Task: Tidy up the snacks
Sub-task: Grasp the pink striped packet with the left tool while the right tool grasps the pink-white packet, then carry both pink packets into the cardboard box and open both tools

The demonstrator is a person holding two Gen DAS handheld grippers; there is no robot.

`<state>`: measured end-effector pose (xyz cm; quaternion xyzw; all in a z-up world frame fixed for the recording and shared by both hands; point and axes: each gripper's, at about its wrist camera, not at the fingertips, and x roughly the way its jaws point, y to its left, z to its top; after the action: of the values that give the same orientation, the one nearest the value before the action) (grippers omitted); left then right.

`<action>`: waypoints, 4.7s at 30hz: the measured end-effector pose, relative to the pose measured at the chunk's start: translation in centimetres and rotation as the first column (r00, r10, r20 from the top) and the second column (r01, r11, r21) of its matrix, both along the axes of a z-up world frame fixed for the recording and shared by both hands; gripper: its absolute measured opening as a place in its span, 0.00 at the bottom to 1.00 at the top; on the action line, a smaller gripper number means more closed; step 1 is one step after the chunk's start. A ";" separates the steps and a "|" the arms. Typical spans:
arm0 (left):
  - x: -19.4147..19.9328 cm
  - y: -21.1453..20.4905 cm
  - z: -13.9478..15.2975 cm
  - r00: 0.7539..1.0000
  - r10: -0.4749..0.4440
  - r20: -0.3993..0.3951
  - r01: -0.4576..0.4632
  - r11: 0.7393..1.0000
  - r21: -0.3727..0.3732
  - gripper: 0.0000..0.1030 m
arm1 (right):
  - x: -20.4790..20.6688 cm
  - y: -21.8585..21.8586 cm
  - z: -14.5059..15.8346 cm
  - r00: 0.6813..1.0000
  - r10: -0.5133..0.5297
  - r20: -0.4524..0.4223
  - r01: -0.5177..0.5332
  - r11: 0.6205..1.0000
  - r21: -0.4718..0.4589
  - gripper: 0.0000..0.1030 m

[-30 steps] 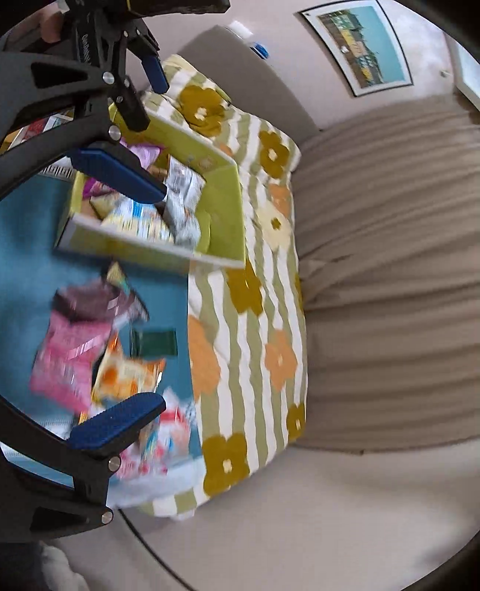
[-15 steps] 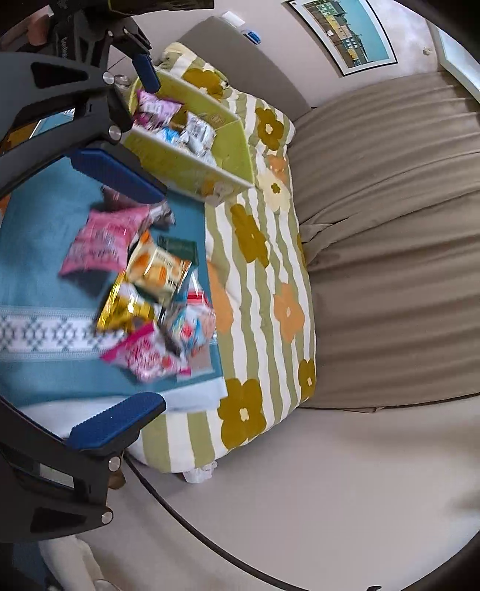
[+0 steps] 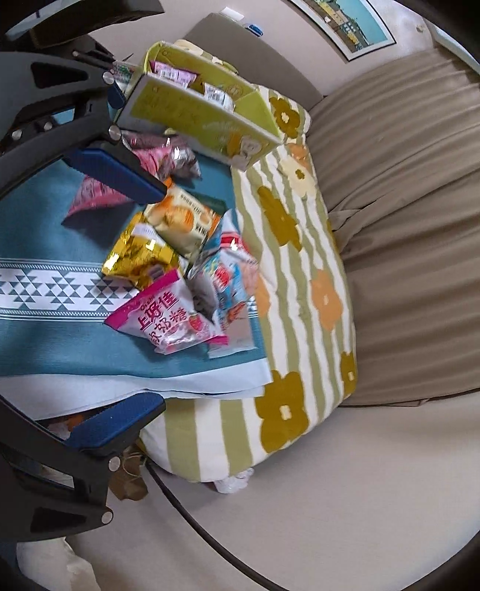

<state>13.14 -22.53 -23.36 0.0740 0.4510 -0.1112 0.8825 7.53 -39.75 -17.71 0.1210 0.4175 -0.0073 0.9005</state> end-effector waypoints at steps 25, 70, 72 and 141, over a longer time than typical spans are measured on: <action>5.7 0.0 -5.3 0.995 -0.028 -0.100 0.033 0.998 0.056 0.74 | 7.7 -0.4 -7.8 0.991 0.004 -0.131 -0.002 1.000 0.020 0.99; -0.3 0.8 5.1 0.995 -0.041 0.088 0.043 0.999 -0.024 0.61 | 2.4 -0.6 -0.8 0.998 0.062 0.001 -0.062 0.997 0.047 0.41; -0.5 1.3 6.8 0.993 -0.021 0.116 0.025 0.999 -0.037 0.61 | 2.2 0.0 0.4 0.996 0.084 0.021 -0.085 0.995 0.045 0.41; 17.6 34.7 6.3 0.974 0.224 -0.029 -0.225 0.974 -0.037 1.00 | 25.3 32.6 2.7 0.927 0.374 0.012 -0.375 0.927 0.027 0.98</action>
<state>30.72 12.22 -17.07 0.0037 0.4650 -0.0205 0.8851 32.88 -7.18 -14.97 0.0519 0.4300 0.1710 0.8850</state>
